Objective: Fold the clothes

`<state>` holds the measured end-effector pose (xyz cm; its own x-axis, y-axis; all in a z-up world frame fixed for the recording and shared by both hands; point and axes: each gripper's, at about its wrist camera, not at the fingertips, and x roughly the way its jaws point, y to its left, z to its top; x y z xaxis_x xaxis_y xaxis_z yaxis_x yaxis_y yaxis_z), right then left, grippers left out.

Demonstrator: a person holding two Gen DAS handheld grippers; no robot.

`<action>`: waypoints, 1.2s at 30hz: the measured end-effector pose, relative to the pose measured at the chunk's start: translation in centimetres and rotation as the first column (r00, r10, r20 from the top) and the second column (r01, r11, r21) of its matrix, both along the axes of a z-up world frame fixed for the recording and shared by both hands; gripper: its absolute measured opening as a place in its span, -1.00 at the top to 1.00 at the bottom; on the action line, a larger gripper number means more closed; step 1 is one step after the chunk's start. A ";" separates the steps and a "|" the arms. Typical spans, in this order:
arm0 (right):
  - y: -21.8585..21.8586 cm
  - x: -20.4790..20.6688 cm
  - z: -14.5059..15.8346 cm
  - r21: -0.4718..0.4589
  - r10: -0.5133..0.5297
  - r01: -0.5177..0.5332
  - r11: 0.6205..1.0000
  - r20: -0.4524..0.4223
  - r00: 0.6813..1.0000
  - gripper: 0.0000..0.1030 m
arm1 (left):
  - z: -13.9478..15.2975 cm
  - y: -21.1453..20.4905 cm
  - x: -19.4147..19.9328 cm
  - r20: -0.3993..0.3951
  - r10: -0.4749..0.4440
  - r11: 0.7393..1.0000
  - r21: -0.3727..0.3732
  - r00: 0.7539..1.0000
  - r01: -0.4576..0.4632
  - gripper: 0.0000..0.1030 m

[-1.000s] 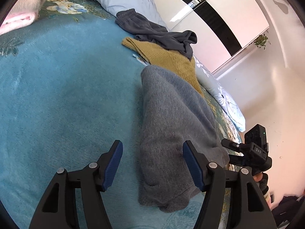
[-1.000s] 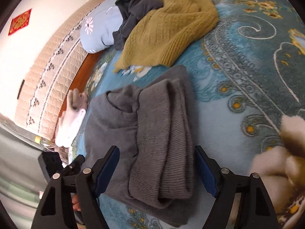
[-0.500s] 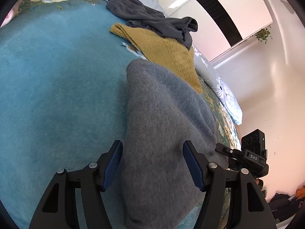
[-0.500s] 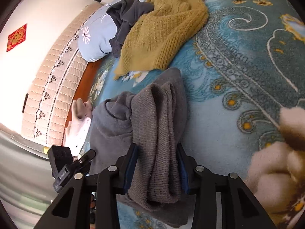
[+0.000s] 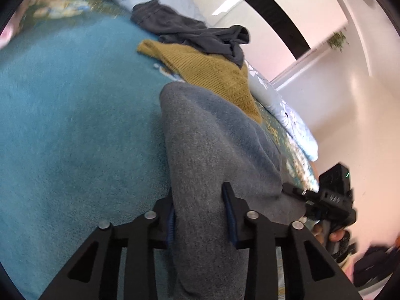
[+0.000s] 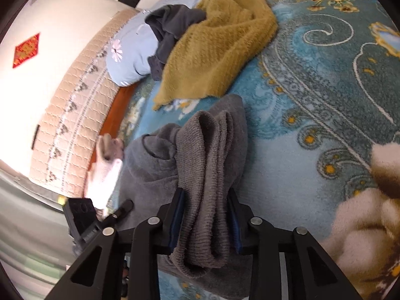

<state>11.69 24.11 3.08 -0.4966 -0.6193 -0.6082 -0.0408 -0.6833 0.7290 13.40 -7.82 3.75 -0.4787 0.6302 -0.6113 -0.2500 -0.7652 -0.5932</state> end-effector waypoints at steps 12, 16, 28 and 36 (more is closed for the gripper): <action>-1.4 0.4 0.8 -0.081 -0.019 0.015 0.997 -0.057 0.998 0.40 | 3.1 -1.6 1.0 -0.111 -0.024 1.000 -0.009 0.993 0.024 0.49; -3.5 -0.1 1.2 -0.085 0.002 -0.007 0.996 -0.062 0.998 0.40 | 4.0 -3.7 1.0 -0.125 -0.019 1.000 -0.015 0.992 0.017 0.49; -14.8 -5.0 5.5 -0.094 0.121 -0.133 0.987 -0.116 0.986 0.41 | 8.2 -15.4 1.1 -0.203 0.093 0.995 -0.014 0.975 -0.098 0.49; -25.9 -9.8 11.6 -0.094 0.241 -0.266 0.959 -0.215 0.946 0.41 | 12.2 -25.7 1.4 -0.271 0.229 0.971 -0.007 0.935 -0.239 0.49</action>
